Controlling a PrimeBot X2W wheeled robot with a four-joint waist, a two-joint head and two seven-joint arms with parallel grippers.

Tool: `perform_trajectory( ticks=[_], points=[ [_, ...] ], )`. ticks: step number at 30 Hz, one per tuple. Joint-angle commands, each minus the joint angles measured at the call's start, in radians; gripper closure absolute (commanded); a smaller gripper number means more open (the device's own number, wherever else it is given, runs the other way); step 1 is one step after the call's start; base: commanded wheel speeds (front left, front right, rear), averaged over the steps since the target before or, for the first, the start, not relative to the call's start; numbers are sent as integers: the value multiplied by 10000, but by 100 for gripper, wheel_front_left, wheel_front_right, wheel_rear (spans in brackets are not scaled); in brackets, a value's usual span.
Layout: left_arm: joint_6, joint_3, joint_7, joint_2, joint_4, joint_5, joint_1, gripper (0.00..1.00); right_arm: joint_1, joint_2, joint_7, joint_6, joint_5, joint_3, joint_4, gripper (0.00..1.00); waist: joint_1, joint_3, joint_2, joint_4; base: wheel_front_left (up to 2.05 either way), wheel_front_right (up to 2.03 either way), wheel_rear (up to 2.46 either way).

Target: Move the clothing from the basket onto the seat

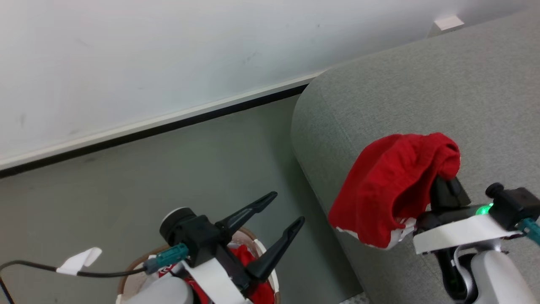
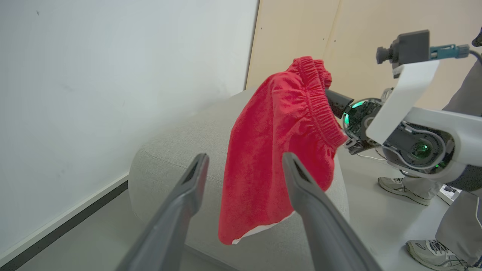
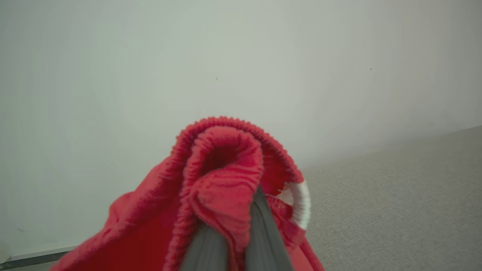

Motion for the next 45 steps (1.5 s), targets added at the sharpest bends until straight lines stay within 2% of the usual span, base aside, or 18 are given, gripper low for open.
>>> perform_trajectory(
  ticks=[1, 7, 9, 14, 19, 23, 28, 36, 43, 45],
  points=[
    [-28, 56, -52, 221, -119, 75, -9, 0, -404, -23, 138, -21, -113, -275, 44, 100, -1, 384, 0, 339, 0, 0, 0],
    [-244, 261, -43, 921, -702, 68, -37, 0, -1816, -257, 997, -21, -577, -1506, 372, 100, -1, 1297, 0, 1009, 0, 0, 0],
    [-290, 312, -45, 1060, -816, 120, -91, 0, -2036, -234, 1163, -21, -783, -1691, 401, 100, -1, 1493, 0, 1120, 0, 0, 0],
    [-454, 679, -69, 1800, -1519, 203, -122, 0, -3103, -117, 2001, -21, -1458, -3040, 46, 100, -1, 2532, 0, 1590, 0, 0, 0],
    [-651, 1191, -56, 2593, -2244, 184, 40, 0, -4183, -96, 2825, -22, -2777, -4668, -1092, 100, -1, 3575, 0, 1952, 0, 0, 0],
    [-777, 1773, -59, 2953, -2693, 159, 241, 0, -4719, -46, 3568, -22, -3506, -5744, -2315, 100, -1, 4213, 0, 2180, 0, 0, 0],
    [-993, 2395, -61, 3161, -2939, 299, 521, 0, -4928, -25, 4444, -22, -4327, -6853, -3094, 100, -1, 4734, 0, 2335, 0, 0, 0],
    [-1172, 2973, -63, 3209, -3019, 428, 842, 0, -4176, -31, 5449, -22, -5490, -7982, -2599, 100, -1, 5086, 0, 2411, 0, 0, 0],
    [-1177, 3137, -63, 3193, -2997, 528, 978, 0, -3496, -27, 6521, -22, -5650, -7952, -1968, 100, -1, 5120, 0, 2329, 0, 0, 0],
    [-1180, 3075, -63, 3190, -2986, 514, 984, 0, -3358, -27, 6765, -22, -5655, -7787, -1903, 78, -1, 5050, 0, 2296, 0, 0, 0]
  ],
)
